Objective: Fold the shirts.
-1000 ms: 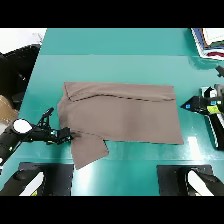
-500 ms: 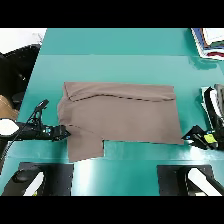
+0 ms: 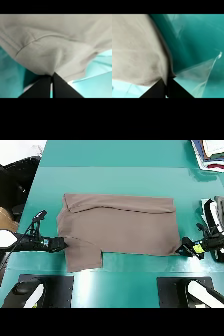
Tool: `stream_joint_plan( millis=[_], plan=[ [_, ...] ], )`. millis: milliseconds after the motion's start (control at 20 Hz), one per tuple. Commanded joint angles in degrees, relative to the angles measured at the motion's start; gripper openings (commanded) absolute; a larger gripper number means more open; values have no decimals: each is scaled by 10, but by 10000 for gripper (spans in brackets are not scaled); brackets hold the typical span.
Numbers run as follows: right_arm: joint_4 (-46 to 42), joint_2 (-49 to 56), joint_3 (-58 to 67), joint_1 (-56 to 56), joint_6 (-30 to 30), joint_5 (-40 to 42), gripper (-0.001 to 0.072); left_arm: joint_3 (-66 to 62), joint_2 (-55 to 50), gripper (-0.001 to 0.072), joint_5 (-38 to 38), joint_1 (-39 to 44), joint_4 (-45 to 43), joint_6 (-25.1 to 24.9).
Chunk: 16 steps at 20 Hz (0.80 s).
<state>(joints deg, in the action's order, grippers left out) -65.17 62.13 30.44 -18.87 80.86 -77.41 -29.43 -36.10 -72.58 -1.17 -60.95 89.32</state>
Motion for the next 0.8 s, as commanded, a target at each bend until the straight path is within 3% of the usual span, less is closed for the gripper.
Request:
stream_joint_plan(
  millis=[0,250,350,550,750],
  plan=[
    [-3,-62,0,20,-8,-29,17,-40,16,23,-108,0,-84,18],
    [-96,-210,0,20,-8,-141,17,-46,132,22,-236,0,-37,53],
    [-90,-253,1,21,11,-146,15,-56,133,22,-239,0,-16,54],
    [-63,-217,72,23,13,-118,15,-84,46,22,-122,0,-37,5],
    [-66,-77,184,102,12,-44,15,-143,-107,25,41,-1,-41,-30]
  ],
)
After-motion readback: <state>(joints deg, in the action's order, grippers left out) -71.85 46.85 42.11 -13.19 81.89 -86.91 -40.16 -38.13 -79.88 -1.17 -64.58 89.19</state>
